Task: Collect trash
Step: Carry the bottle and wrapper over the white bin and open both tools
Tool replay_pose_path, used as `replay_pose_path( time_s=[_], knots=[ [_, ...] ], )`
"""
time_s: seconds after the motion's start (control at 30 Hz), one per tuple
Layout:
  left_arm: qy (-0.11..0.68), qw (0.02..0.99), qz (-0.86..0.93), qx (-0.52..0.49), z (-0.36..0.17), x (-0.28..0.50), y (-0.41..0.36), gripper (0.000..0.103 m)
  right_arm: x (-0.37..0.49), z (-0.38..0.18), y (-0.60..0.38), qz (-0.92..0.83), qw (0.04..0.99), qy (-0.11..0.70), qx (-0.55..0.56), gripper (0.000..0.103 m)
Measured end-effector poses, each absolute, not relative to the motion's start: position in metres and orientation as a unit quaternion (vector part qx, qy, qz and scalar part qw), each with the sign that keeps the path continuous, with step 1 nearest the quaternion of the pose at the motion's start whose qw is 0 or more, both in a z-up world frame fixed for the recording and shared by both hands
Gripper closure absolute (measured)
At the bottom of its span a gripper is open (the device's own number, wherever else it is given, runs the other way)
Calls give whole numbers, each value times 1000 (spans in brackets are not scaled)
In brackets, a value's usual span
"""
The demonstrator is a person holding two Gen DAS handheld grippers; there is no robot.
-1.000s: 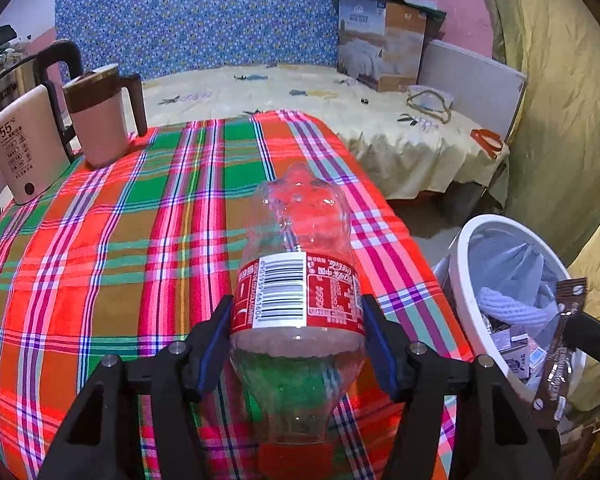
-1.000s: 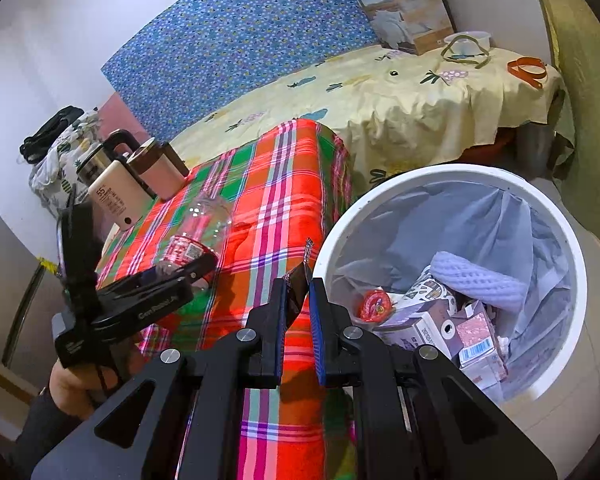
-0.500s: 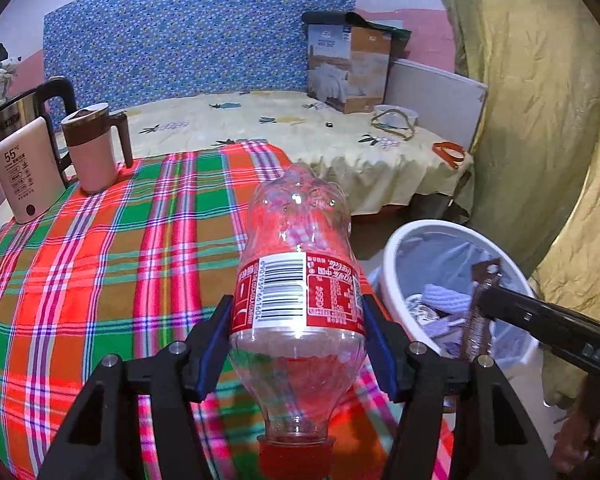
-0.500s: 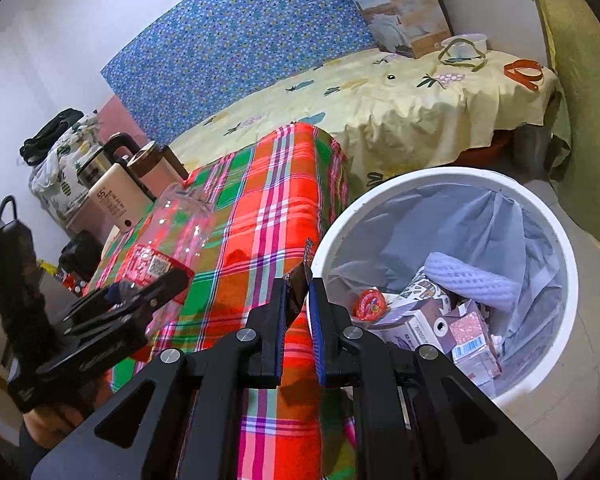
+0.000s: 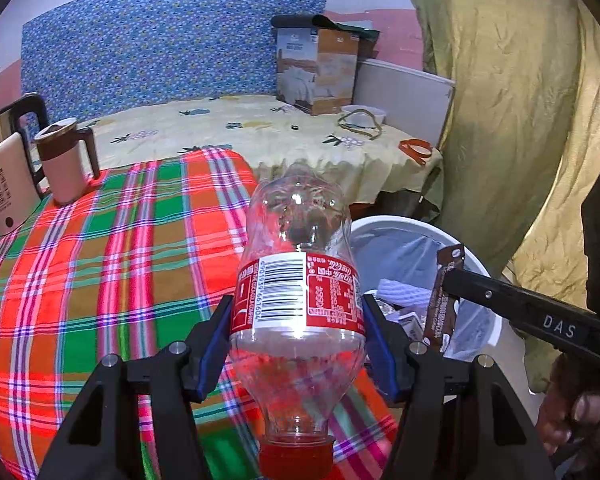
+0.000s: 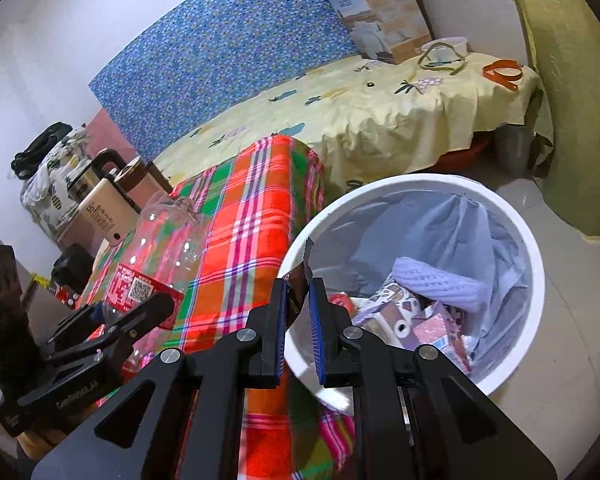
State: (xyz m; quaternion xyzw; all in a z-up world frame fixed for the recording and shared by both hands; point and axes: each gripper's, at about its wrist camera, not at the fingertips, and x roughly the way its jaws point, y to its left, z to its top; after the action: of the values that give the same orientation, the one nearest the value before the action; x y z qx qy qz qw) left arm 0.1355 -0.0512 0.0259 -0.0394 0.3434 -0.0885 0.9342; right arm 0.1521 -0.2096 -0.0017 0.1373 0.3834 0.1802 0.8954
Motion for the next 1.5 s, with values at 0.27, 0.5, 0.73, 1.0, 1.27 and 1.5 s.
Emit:
replay_pose_path(
  time_s=[0.27,0.5,0.73,1.0,1.27,1.5],
  knots=[
    [348,930,-116,-25,25,143,-80,40,155,-5,-227,160,898,383,149,89],
    [353,926,-134,-16,21,151,-100,40,157,-10,-242,144,897,385,161,89],
    [361,921,-146,-14,17,157,-115,40,161,-15,-254,129,897,388,170,89],
    [371,914,-162,-10,10,168,-128,40,168,-24,-266,112,895,397,171,89],
    [385,906,-176,-9,1,181,-142,40,178,-33,-274,105,889,412,172,88],
    [399,896,-194,-11,-6,191,-153,40,182,-36,-275,104,885,420,170,76]
  ],
)
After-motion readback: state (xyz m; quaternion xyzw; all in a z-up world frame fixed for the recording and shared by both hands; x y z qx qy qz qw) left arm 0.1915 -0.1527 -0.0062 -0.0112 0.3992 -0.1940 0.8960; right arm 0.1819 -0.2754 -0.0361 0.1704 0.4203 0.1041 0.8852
